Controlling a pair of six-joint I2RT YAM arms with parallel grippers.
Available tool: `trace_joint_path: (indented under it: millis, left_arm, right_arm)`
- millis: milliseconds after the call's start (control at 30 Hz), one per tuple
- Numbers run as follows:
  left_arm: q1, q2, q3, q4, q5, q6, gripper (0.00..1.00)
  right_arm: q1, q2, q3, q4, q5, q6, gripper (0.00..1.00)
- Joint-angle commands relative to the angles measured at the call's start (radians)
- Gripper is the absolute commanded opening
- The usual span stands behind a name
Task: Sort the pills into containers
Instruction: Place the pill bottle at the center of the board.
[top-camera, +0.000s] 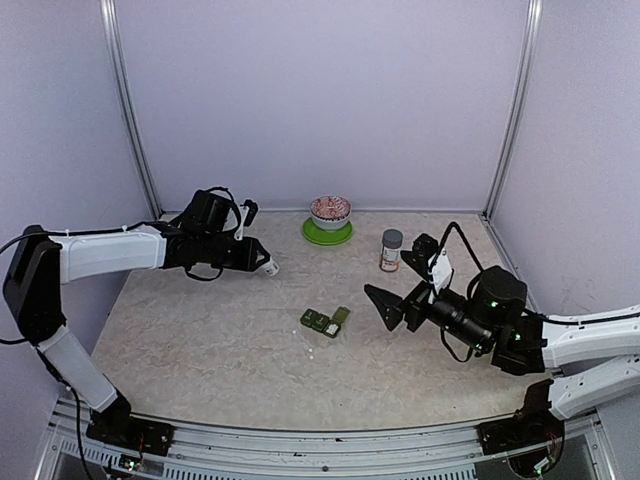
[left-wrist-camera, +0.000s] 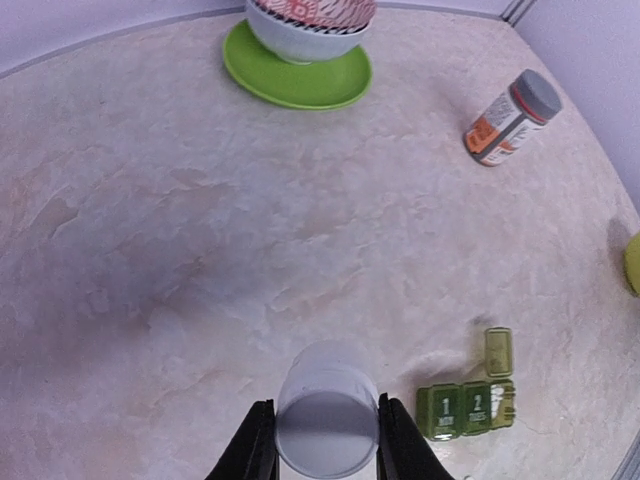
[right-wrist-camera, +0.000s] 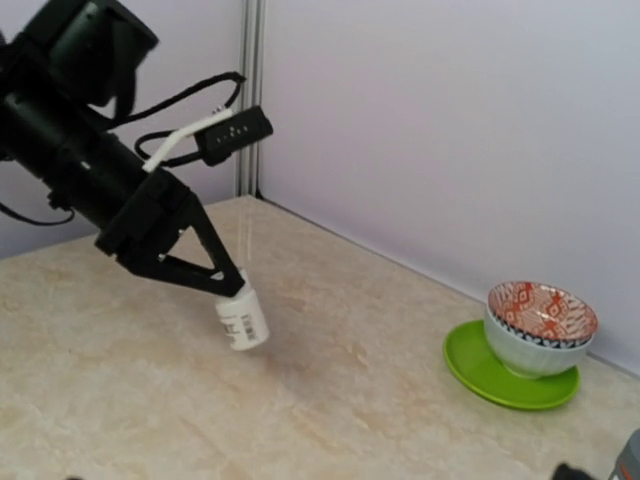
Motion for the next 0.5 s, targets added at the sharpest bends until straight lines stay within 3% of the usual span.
trace_joint_path:
  millis: [0,467]
  left_arm:
    - [0.041,0.067,0.068,-0.091,-0.116,0.064,0.06]
    - [0.101,0.266,0.193,-0.170,-0.309,0.099,0.06]
  right_arm:
    - [-0.008,0.025,-0.006,0.002,0.020,0.012,1.00]
    - [-0.010,0.077,-0.003,0.005,0.022,0.023,1.00]
